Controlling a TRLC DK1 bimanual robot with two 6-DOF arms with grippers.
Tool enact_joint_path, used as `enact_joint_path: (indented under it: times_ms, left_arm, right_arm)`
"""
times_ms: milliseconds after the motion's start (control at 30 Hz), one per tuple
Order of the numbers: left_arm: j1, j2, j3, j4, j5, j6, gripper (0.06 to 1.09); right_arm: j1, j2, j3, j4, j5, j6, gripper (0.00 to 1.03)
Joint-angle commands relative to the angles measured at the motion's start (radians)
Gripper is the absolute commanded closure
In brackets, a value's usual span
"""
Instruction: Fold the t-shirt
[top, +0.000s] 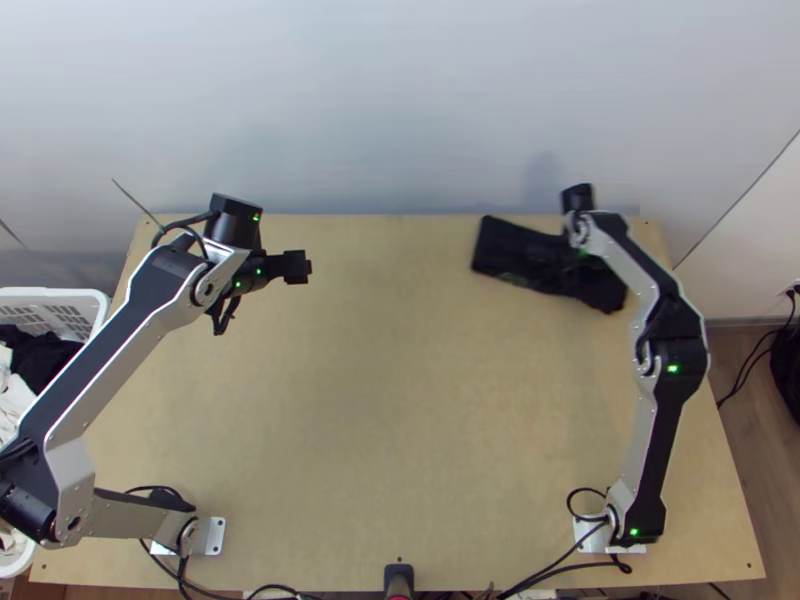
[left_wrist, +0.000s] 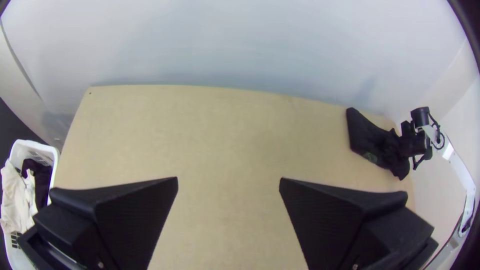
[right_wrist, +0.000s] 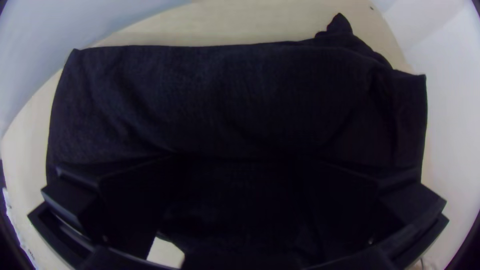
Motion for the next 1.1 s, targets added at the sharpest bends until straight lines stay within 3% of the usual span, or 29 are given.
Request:
enact_joint_path:
  times_ms: [0,633,1067]
  left_arm:
    - [0.013,-0.014,-0.008,0.002,0.0,0.003,0.1]
    - [0.033,-0.07,-0.042,0.001,-0.001,0.02,0.1]
    - [0.088,-0.218,-0.151,0.002,-0.03,0.029,0.1]
  right_arm:
    - [-0.151,0.017,0.021,0.011,0.001,-0.006,0.03]
    - [-0.342,-0.061,-0.004,0.016,0.001,-0.02,0.03]
    - [-0.259,-0.253,0.002,-0.001,-0.005,-0.029,0.03]
